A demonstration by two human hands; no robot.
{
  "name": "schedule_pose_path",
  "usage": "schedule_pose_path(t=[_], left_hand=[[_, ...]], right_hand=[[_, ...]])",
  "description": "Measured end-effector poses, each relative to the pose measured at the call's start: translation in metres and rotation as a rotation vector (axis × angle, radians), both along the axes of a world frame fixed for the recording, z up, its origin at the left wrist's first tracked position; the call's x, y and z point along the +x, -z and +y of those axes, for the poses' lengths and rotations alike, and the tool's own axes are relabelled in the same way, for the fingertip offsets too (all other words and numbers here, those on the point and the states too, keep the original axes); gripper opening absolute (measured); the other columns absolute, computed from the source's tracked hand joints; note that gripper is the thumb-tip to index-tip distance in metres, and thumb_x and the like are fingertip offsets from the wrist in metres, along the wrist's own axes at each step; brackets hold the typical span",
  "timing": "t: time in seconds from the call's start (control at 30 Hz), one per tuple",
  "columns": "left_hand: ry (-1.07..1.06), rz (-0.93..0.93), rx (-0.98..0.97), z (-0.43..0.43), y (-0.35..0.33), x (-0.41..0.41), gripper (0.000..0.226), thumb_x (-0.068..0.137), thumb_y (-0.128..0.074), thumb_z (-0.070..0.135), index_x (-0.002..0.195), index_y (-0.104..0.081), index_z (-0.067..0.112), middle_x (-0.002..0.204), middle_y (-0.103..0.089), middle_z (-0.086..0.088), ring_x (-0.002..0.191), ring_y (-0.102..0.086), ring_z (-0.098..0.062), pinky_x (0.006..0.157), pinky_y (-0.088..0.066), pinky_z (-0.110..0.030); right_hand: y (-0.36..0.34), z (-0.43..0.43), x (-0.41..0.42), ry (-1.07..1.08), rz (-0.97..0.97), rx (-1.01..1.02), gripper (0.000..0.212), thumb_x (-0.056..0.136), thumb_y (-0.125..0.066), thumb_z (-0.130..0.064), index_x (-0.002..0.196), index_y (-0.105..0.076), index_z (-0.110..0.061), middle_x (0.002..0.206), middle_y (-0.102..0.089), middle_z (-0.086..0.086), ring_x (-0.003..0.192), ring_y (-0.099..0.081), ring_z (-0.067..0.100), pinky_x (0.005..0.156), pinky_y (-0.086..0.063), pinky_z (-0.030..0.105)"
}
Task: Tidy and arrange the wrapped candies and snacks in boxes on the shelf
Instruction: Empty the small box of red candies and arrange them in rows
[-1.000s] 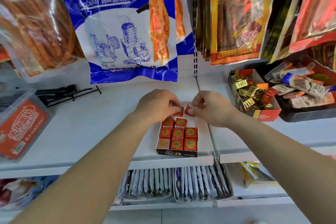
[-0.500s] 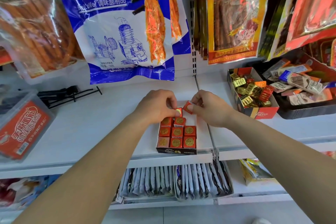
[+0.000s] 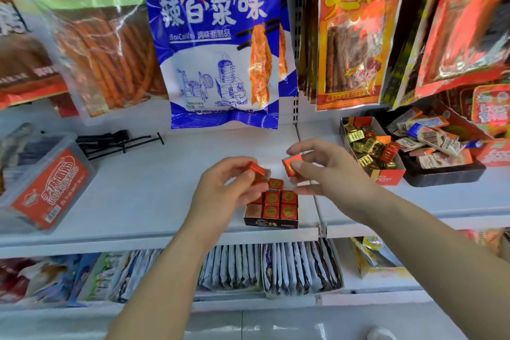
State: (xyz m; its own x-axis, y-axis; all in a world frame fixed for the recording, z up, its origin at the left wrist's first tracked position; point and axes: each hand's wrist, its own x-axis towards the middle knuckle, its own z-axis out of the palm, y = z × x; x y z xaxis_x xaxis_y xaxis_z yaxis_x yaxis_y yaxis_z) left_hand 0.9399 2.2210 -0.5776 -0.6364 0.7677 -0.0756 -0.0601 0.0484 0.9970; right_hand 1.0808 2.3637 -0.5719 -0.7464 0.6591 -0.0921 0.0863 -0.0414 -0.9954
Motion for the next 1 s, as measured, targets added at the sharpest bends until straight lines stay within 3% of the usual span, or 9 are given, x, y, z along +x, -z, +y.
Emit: schedule_pose_path(t=[0.13, 0.33, 0.5, 0.6, 0.73, 0.87, 1.0], left_hand=[[-0.023, -0.124, 0.094, -0.026, -0.009, 0.02, 0.023, 0.095, -0.06, 0.005, 0.115, -0.066, 0.015, 0.104, -0.075, -0.006, 0.087, -0.075, -0.03, 0.07, -0.058, -0.027], [-0.005, -0.187, 0.161, -0.061, -0.015, 0.027, 0.024, 0.082, -0.069, 0.001, 0.098, -0.075, 0.019, 0.095, -0.075, -0.008, 0.081, -0.072, -0.022, 0.067, -0.056, -0.026], [-0.037, -0.109, 0.158, -0.07, -0.012, 0.02, 0.032, 0.08, -0.071, -0.005, 0.101, -0.068, 0.019, 0.093, -0.077, -0.006, 0.083, -0.071, -0.014, 0.07, -0.052, -0.022], [-0.042, -0.05, 0.146, -0.072, -0.009, 0.018, 0.03, 0.079, -0.074, -0.002, 0.09, -0.074, 0.026, 0.093, -0.076, 0.0, 0.087, -0.07, -0.012, 0.075, -0.053, -0.025], [-0.012, -0.059, 0.159, -0.072, -0.01, 0.019, 0.031, 0.085, -0.071, -0.001, 0.093, -0.077, 0.028, 0.099, -0.075, 0.001, 0.093, -0.073, -0.022, 0.077, -0.059, -0.032], [-0.036, 0.009, 0.168, -0.066, -0.013, 0.022, 0.029, 0.084, -0.072, -0.001, 0.101, -0.072, 0.022, 0.096, -0.076, 0.003, 0.082, -0.074, -0.016, 0.071, -0.059, -0.027], [-0.057, -0.061, 0.2, -0.061, -0.013, 0.023, 0.017, 0.087, -0.068, 0.004, 0.092, -0.075, 0.019, 0.093, -0.076, -0.002, 0.088, -0.074, -0.019, 0.073, -0.058, -0.023]], right_hand=[[-0.01, -0.036, 0.01, -0.009, 0.087, -0.115, 0.022, 0.091, -0.068, -0.011, 0.113, -0.066, -0.013, 0.086, -0.069, 0.008, 0.073, -0.068, 0.02, 0.067, -0.059, 0.034], [-0.015, -0.072, 0.026, 0.057, 0.189, -0.171, 0.017, 0.085, -0.069, -0.005, 0.102, -0.07, -0.006, 0.088, -0.071, 0.013, 0.075, -0.066, 0.023, 0.074, -0.058, 0.034], [-0.017, -0.088, 0.027, -0.043, 0.122, -0.056, 0.022, 0.088, -0.066, -0.01, 0.102, -0.077, -0.023, 0.102, -0.076, 0.005, 0.093, -0.072, 0.02, 0.079, -0.059, 0.035], [-0.019, -0.089, 0.021, -0.062, 0.122, -0.015, 0.023, 0.092, -0.063, -0.008, 0.105, -0.074, -0.022, 0.104, -0.075, 0.003, 0.097, -0.072, 0.022, 0.081, -0.058, 0.037], [-0.017, -0.086, 0.018, -0.106, 0.082, 0.07, 0.021, 0.09, -0.064, -0.011, 0.107, -0.073, -0.02, 0.106, -0.074, 0.002, 0.102, -0.07, 0.022, 0.085, -0.058, 0.04], [-0.014, -0.084, 0.015, -0.118, 0.085, 0.097, 0.024, 0.085, -0.068, -0.014, 0.108, -0.072, -0.017, 0.103, -0.075, 0.002, 0.098, -0.071, 0.018, 0.078, -0.059, 0.032], [-0.009, -0.078, 0.011, -0.02, 0.125, 0.104, 0.026, 0.076, -0.072, -0.02, 0.101, -0.071, -0.015, 0.093, -0.075, 0.002, 0.088, -0.073, 0.02, 0.075, -0.06, 0.032]])
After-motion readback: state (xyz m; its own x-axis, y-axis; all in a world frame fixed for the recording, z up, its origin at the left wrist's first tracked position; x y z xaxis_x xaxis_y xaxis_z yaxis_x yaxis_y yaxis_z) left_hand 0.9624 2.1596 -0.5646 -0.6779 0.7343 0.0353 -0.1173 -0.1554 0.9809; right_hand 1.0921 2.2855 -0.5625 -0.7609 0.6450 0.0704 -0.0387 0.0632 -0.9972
